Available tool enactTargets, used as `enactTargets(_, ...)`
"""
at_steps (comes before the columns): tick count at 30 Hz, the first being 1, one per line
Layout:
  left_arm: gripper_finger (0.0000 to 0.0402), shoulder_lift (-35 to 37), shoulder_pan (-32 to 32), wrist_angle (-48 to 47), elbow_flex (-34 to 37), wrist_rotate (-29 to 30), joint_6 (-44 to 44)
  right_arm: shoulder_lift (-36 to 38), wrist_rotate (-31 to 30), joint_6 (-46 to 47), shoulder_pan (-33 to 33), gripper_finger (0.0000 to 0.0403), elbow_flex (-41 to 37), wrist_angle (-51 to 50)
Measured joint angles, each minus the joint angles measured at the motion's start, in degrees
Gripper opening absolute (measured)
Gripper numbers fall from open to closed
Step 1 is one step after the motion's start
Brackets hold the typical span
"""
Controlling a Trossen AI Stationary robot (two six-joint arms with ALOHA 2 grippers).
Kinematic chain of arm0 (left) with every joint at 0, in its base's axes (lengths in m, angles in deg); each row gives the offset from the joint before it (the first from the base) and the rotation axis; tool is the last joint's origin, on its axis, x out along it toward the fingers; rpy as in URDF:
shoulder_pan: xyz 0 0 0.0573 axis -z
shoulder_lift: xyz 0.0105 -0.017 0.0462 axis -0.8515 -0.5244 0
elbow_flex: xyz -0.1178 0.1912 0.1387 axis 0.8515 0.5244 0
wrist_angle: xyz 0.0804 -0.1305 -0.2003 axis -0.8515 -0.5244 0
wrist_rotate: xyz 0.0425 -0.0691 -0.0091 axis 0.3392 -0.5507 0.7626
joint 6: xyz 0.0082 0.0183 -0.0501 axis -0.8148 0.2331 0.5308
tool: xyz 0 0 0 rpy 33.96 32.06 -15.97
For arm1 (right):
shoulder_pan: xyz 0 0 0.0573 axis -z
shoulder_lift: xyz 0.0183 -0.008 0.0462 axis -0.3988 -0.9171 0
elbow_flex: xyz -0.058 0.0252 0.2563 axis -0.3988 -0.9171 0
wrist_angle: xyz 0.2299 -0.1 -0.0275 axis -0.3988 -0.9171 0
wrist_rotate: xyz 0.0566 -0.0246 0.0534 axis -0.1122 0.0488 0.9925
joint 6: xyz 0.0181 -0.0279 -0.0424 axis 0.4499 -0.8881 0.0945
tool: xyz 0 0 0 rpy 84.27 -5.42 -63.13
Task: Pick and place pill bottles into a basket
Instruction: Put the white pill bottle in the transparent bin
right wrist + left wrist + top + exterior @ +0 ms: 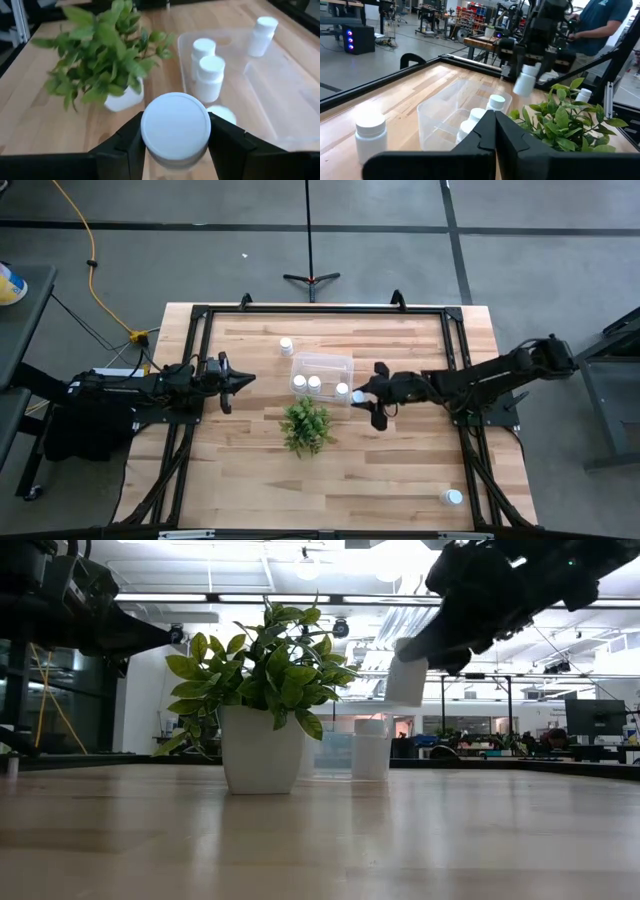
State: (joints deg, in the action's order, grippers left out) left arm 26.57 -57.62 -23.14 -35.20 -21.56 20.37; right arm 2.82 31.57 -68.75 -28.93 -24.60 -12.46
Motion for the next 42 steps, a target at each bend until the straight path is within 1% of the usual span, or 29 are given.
enactTargets(5,0.0030,0.0,0.0,0.0,0.0,-0.3,0.0,-0.1,2.3,-1.1,3.2,0.0163,0.0,4.0)
enactTargets(8,0.0045,0.0,0.0,0.0,0.0,-0.4,0.0,-0.1,2.6,-1.7,4.9,0.0163,0.0,5.8)
enactTargets(11,0.0061,0.0,0.0,0.0,0.0,-0.4,0.0,-0.2,4.8,-4.7,6.3,0.0163,0.0,9.1)
enactTargets(13,0.0064,0.0,0.0,0.0,0.0,-0.4,0.0,-0.2,5.9,-5.3,7.3,0.0163,0.0,10.8)
enactTargets(15,0.0062,0.0,0.0,0.0,0.0,-0.4,0.0,-0.2,8.6,-6.2,8.4,0.0163,0.0,11.4)
enactTargets(17,0.0054,0.0,0.0,0.0,0.0,-0.4,0.0,-0.2,9.6,-6.6,9.0,0.0163,0.4,10.6)
enactTargets(21,0.0033,0.0,0.0,0.0,0.0,-0.4,0.0,-0.2,9.7,-8.7,10.4,0.0163,2.8,8.6)
enactTargets(24,0.0025,0.0,0.0,0.0,0.0,-0.4,0.0,-0.2,9.7,-9.7,12.1,0.0163,4.9,8.2)
enactTargets(26,0.0029,0.0,0.0,0.0,0.0,-0.4,0.0,-0.2,9.7,-9.9,13.4,0.0163,6.3,6.6)
enactTargets(31,0.0068,0.0,0.0,0.0,0.0,-0.4,0.0,-0.2,9.8,-9.9,16.8,0.0163,8.6,2.2)
enactTargets(34,0.0075,0.0,0.0,0.0,0.0,-0.4,0.0,-0.2,10.0,-10.0,18.2,0.0163,9.6,2.0)
enactTargets(38,0.0061,0.0,0.0,0.0,0.0,-0.3,0.0,-1.2,10.6,-10.1,19.1,0.0163,11.9,2.0)
enactTargets(42,0.0036,0.0,0.0,0.0,0.0,-0.3,0.0,-5.2,13.4,-11.3,19.3,0.0163,15.9,1.5)
